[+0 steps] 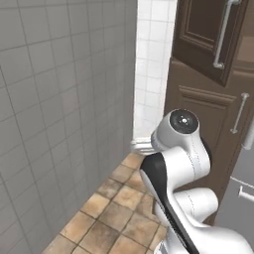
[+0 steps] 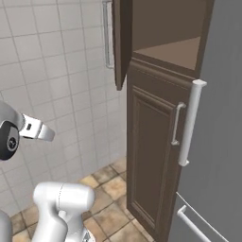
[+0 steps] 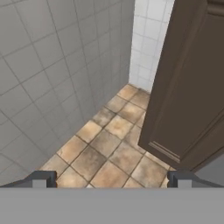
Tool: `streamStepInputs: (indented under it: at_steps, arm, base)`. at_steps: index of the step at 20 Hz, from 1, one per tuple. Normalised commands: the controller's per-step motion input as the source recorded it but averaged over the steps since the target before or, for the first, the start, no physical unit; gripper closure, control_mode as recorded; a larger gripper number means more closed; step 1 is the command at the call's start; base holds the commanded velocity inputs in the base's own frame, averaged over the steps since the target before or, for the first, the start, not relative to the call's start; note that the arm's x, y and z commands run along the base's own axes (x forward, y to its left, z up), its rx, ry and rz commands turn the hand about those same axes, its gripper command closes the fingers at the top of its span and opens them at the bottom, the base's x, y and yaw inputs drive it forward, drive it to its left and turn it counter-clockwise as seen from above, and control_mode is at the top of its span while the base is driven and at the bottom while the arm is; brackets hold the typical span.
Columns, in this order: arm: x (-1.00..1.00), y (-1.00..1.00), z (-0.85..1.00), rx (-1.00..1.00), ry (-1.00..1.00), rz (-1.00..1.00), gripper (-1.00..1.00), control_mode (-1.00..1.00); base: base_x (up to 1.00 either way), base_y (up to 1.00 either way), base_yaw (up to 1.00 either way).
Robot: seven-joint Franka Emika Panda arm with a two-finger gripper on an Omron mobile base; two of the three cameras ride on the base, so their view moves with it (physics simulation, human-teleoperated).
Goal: Close all open cabinet doors.
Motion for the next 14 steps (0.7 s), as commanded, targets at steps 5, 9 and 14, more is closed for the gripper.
streamStepInputs:
  at_steps: [5,9,14]
  arm:
    - [0.0,0.0,0.0,0.0,0.0,0.0,-1.0,1.0]
    - [0.0,0.0,0.0,0.0,0.0,0.0,-1.0,1.0]
    - [0.0,0.0,0.0,0.0,0.0,0.0,-1.0,1.0]
  base:
    - [0.0,-0.01,-0.01]
    - [0.01,0.27,-0.08]
    - [0.13,0.7,-0.34]
